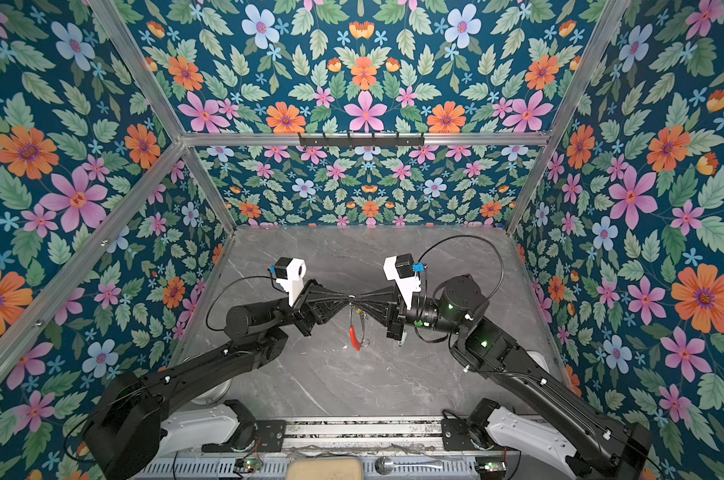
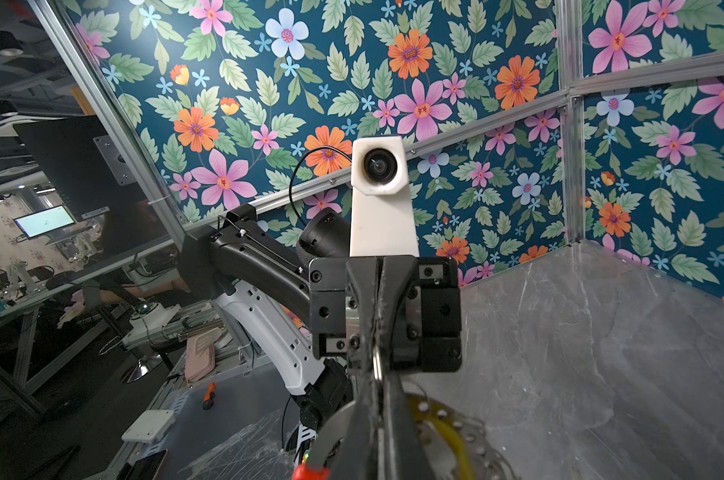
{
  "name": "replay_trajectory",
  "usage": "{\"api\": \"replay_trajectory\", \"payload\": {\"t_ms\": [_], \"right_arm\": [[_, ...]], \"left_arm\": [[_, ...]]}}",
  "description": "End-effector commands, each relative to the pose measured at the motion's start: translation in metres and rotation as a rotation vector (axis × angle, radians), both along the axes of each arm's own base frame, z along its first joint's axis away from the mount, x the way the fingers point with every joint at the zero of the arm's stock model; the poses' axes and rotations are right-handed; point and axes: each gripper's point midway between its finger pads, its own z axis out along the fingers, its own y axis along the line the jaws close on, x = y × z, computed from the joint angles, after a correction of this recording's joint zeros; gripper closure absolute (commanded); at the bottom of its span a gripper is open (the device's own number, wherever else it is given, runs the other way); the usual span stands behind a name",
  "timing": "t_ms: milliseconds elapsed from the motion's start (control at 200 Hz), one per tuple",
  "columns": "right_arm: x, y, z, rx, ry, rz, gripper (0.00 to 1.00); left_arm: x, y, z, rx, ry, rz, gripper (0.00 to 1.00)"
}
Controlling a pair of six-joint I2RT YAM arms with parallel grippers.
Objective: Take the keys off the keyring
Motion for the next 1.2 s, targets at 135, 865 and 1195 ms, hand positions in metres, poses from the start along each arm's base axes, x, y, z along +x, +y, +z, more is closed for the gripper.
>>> {"api": "replay_trajectory", "payload": {"t_ms": [135,865,1195], "right_arm": [[-0.001,-0.007,-0.003,-0.061,-0.011,-0.037,1.00],[0.000,-0.022,-0.020,-0.300,0.025,-0.096,1.00],[0.005,-0.022,-0.022,-0.320,0.027,-0.117,1.00]], "left_arm": [[-0.006,0.001,0.004,0.012,-0.015,-0.021,0.69],[0.004,-0.024,-0.038,0.596,0.034,-0.015,0.68],[-0.005,-0.023,-0.030,0.612,0.018,-0.073,0.77]]}}
